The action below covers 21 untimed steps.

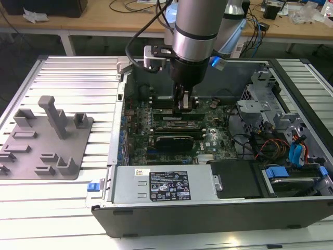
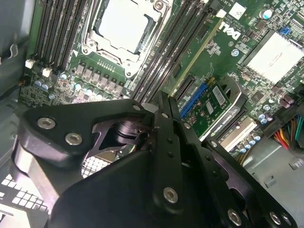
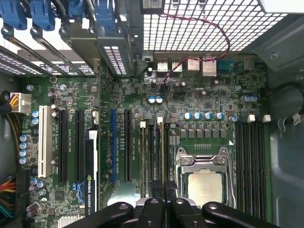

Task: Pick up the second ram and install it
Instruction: 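Insert the second ram into the second slot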

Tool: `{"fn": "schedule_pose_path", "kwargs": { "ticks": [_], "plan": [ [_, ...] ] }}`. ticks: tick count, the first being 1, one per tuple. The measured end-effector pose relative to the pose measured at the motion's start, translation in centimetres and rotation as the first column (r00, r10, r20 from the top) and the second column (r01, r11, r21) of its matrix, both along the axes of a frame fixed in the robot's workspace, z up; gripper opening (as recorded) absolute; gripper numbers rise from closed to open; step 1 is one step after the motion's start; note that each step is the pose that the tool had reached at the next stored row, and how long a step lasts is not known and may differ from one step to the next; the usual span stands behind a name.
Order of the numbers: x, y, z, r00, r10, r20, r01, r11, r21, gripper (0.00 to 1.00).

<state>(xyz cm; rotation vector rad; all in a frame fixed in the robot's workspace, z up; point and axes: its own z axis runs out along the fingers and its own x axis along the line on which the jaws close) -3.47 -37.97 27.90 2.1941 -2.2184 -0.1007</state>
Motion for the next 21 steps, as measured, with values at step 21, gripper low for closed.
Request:
{"fn": "schedule_pose_path", "kwargs": {
  "ticks": [21],
  "plan": [
    [0.3, 0.0, -1.92, 1.0, 0.0, 0.0001, 0.0, 1.0, 0.0001, 0.09]
  ]
}}
